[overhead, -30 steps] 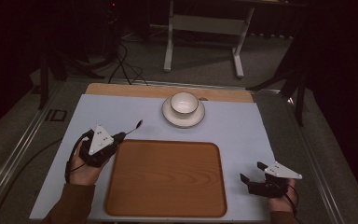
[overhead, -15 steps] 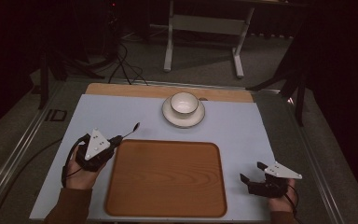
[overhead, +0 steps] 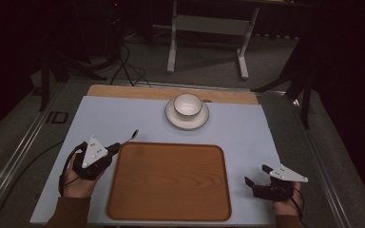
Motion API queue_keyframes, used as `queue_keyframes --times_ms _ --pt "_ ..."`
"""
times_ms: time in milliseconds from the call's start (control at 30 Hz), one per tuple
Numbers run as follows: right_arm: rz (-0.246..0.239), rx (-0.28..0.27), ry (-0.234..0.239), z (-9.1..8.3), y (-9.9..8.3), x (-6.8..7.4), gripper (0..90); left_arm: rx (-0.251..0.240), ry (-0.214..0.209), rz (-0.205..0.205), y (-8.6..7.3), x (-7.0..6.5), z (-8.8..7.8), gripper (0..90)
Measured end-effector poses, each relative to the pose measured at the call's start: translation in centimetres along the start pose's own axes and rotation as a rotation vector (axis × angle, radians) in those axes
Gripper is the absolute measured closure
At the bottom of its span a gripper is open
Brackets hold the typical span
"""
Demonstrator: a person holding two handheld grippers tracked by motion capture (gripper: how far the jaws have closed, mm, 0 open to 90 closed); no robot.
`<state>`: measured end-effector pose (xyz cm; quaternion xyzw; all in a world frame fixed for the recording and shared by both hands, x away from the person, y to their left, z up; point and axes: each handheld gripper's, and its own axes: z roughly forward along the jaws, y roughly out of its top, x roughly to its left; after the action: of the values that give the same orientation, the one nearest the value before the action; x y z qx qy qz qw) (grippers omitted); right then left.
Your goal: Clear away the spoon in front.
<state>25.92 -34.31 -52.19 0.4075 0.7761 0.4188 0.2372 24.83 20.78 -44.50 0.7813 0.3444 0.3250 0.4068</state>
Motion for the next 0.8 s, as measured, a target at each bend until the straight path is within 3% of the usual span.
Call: queue_keyframes --times_ms 800 --pt "0.000 0.003 0.001 0.1 0.0 0.0 13.4 0.037 0.014 -0.038 -2.6 -0.3 -1.0 88.5"
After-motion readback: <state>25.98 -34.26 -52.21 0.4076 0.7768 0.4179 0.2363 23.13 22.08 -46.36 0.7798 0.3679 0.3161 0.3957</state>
